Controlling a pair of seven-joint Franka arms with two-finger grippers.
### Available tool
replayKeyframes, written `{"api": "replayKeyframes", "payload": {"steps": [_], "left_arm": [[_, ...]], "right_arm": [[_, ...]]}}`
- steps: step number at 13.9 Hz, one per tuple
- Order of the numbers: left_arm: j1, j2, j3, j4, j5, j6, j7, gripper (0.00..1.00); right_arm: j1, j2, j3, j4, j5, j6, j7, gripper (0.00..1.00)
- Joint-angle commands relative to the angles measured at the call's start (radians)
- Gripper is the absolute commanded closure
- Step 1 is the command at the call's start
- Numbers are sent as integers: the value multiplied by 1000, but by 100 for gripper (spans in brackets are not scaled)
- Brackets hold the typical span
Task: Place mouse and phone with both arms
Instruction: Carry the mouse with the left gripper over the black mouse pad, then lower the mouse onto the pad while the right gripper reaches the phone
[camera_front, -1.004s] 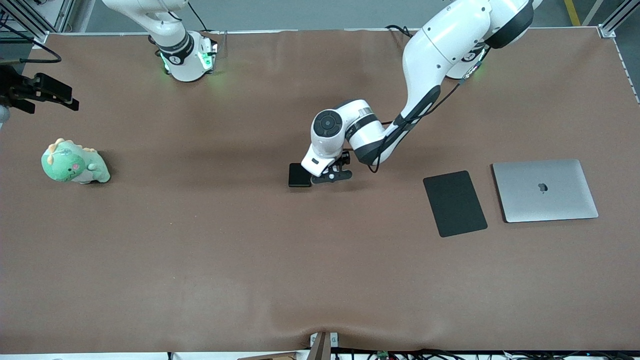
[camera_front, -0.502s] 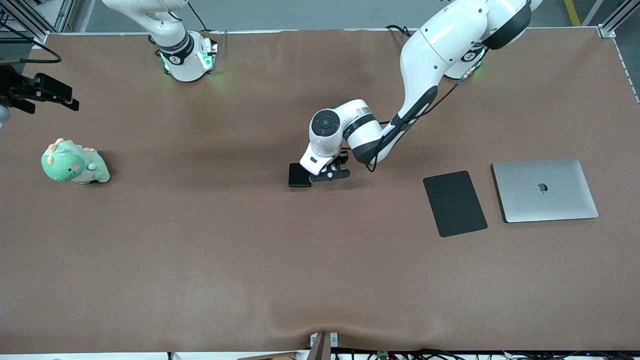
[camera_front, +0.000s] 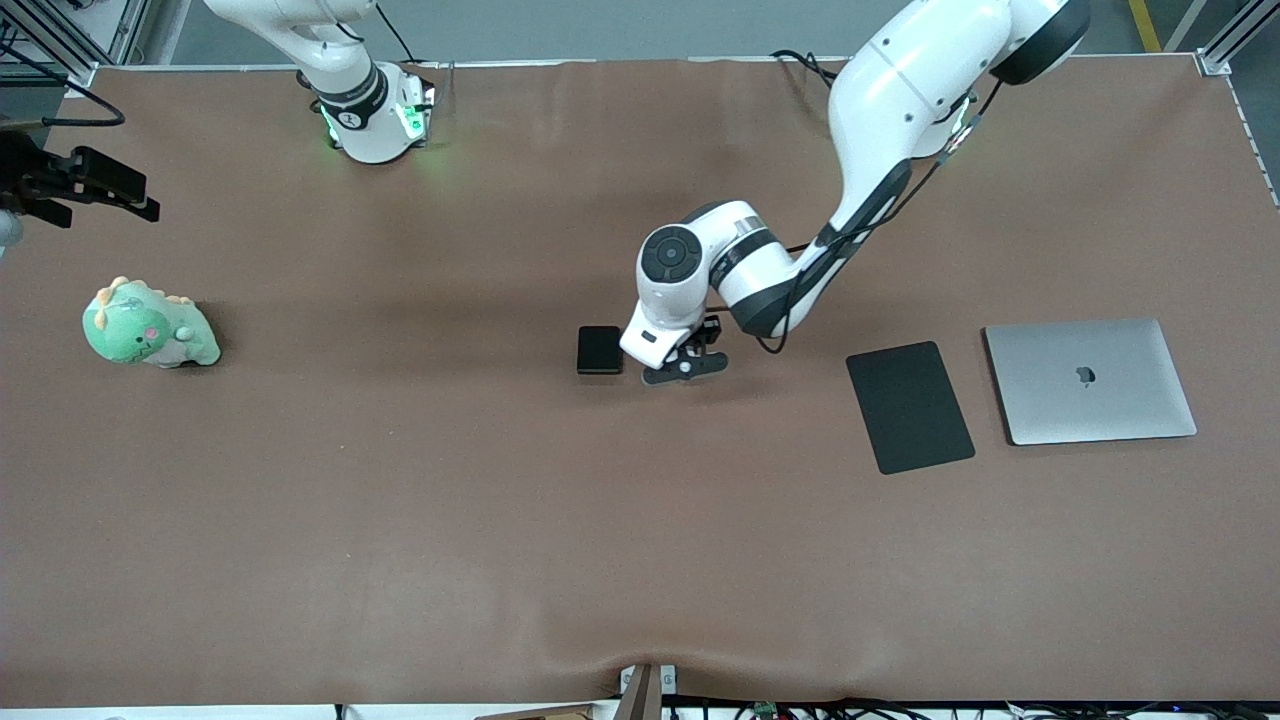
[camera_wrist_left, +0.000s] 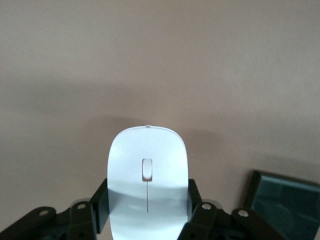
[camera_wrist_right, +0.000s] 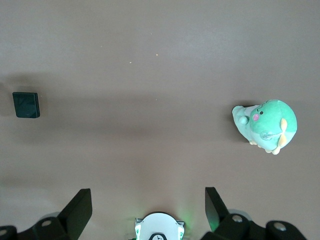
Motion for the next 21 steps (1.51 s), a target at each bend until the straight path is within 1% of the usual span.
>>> {"api": "replayKeyframes", "payload": {"steps": [1,4,5,6,9,11,13,14,15,18,20,21], "left_arm": [[64,-105,2,-24,19,-105,96,100],[169,-156,-4,-27,15,-178,240,100],[201,-170,-6,-34,11,-198,283,100],[231,-182,-6,-45,7,-204,314,100],[331,-211,-6,-82,7,-206,423,100],[393,-210,-6,-102,7,-204,486,100],[440,-199,-6,-125,7,-198,506,100],[469,-195,-6,-152,8,-184,511,100],[485,-194,-6,-178,8,-160,527,100],[561,-191,-6,-246,8,-66,554,100],[606,-179,-6,-295,7,35,558,100],[626,-164,-6,-298,7,54,558,100]], "right_arm": [[-12,19,10,23,8,-16,-12,0],[-9,30,12,19,13,-16,-12,0],[-7,56,13,19,12,-16,-12,0],[-6,83,13,20,4,-18,-12,0],[-7,94,15,22,13,-15,-12,0],[17,122,15,25,15,-12,-15,0],[43,151,15,23,16,-4,-17,0],[68,195,15,25,16,-5,-15,0],[91,215,15,23,15,-4,-15,0],[147,228,15,13,18,45,-1,0],[177,257,15,11,19,85,29,0],[189,268,15,10,30,106,61,0]]}}
